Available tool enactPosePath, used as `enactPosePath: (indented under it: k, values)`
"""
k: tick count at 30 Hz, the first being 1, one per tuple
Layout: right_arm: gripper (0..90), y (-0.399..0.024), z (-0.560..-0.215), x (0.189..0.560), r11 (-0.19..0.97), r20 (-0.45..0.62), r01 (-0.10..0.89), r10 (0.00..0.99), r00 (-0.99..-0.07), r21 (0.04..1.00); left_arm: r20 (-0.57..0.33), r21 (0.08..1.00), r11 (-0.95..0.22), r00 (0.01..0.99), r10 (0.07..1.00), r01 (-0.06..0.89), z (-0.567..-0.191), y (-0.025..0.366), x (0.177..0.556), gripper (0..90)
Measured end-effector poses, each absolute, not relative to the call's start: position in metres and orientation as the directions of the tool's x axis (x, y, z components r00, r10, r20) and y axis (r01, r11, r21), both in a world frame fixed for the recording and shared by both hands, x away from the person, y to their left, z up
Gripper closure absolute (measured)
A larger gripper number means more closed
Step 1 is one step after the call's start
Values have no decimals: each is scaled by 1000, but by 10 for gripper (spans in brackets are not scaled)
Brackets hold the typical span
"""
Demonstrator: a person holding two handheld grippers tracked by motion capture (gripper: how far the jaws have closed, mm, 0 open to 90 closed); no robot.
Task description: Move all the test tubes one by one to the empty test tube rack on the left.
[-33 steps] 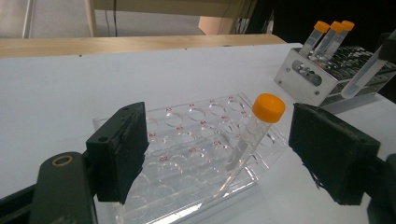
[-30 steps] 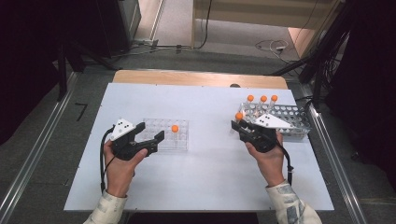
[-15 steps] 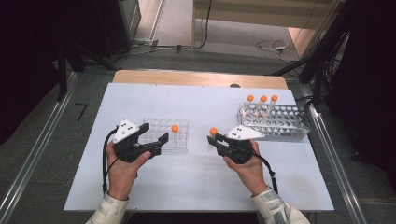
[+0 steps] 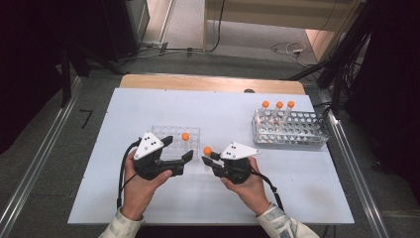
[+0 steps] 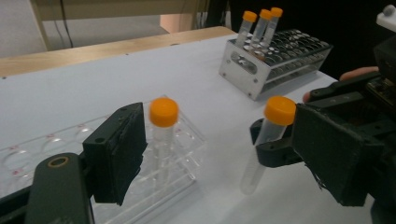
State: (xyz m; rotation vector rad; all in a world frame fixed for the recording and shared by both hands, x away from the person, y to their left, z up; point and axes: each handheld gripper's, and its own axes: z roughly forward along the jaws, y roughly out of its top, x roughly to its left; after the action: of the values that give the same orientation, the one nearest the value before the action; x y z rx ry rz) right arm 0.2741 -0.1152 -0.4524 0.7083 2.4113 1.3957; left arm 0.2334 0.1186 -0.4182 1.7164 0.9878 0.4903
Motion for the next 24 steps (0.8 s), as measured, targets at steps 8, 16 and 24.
enactPosePath:
  k: [8, 16, 24]
  values:
    - [716, -98, -454, 267, 437, 6, 254, 494, -870, 863, -105, 909, -177, 619, 779, 377, -420, 104, 229, 271]
    - [716, -92, -454, 263, 441, 9, 251, 481, -877, 862, -92, 897, -218, 646, 758, 383, -423, 100, 228, 492]
    - [716, -91, -453, 261, 438, 7, 245, 478, -878, 865, -100, 894, -223, 659, 746, 388, -425, 100, 229, 644]
